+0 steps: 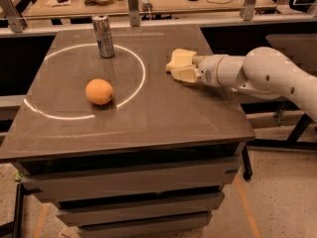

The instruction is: Pick sponge

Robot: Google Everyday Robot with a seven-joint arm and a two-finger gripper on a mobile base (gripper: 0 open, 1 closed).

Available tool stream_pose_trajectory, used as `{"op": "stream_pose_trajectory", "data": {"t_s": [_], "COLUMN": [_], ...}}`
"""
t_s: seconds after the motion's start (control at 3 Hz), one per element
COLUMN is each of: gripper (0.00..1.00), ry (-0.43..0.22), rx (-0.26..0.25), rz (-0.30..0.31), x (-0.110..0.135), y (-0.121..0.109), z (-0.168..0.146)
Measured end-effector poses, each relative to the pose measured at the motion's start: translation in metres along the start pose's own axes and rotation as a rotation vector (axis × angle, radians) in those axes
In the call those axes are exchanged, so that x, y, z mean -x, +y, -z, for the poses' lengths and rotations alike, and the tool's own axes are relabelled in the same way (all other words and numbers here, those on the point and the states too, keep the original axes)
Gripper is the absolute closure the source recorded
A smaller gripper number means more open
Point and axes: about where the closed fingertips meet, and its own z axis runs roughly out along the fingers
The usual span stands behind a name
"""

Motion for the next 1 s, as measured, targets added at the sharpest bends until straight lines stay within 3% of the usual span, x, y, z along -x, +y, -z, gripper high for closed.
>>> {"op": "stream_pose_trajectory", "data": {"t_s": [0.67, 1.0], "gripper": [0.87, 1.0], "ry": [0.011, 0.011], "rx": [0.003, 0.003], "rz": [-0.001, -0.001], "x": [-0.0012, 0.0004], "y": [0.003, 0.003], "z": [0.0012, 0.0018]}}
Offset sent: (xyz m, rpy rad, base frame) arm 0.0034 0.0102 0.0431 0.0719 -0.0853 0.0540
